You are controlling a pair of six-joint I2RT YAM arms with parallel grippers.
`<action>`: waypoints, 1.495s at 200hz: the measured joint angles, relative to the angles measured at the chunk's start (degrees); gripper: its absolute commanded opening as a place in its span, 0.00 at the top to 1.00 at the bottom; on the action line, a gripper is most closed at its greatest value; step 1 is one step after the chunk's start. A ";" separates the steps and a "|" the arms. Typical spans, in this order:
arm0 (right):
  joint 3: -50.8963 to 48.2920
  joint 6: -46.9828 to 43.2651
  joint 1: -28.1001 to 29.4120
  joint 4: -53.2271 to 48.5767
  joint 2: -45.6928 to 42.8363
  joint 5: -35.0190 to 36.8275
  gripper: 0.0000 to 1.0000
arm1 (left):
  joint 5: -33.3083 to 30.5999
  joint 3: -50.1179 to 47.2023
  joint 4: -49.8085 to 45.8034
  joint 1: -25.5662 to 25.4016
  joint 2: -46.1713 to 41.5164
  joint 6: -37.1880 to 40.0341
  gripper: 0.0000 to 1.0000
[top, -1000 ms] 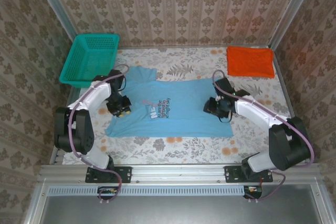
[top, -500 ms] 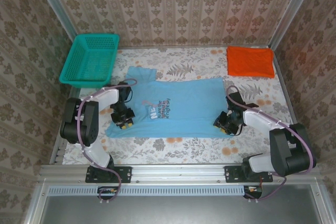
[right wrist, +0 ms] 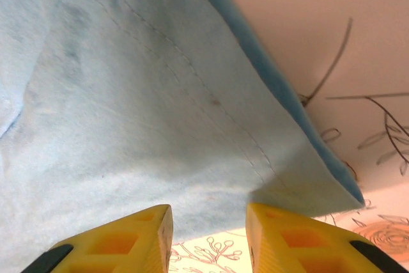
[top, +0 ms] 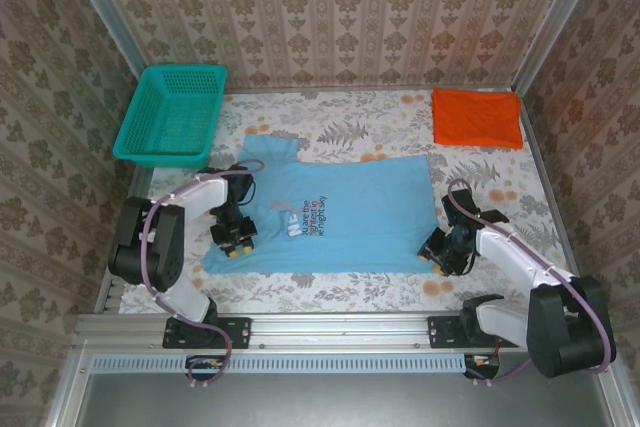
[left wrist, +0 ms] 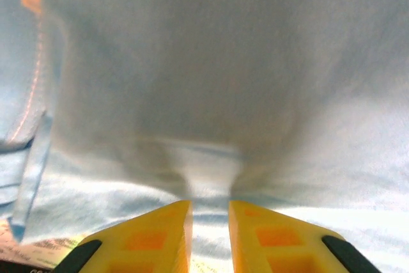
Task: Fold and stack the t-shirts
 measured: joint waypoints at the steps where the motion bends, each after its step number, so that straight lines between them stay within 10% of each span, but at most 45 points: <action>1: 0.02 0.11 0.00 -0.07 -0.11 0.00 0.61 | 0.00 0.07 -0.09 0.00 -0.04 0.00 0.73; 73: 14.86 -1.25 -2.19 3.23 -1.01 3.69 0.44 | -4.22 40.65 -7.69 0.28 8.59 2.91 0.52; 192: 34.69 -9.01 -11.15 27.50 32.89 3.96 0.38 | -11.96 87.43 -1.33 5.11 52.24 18.51 0.50; 299: 40.61 -10.36 -11.26 28.89 43.23 0.42 0.43 | -7.63 91.73 -1.29 9.57 57.77 19.30 0.53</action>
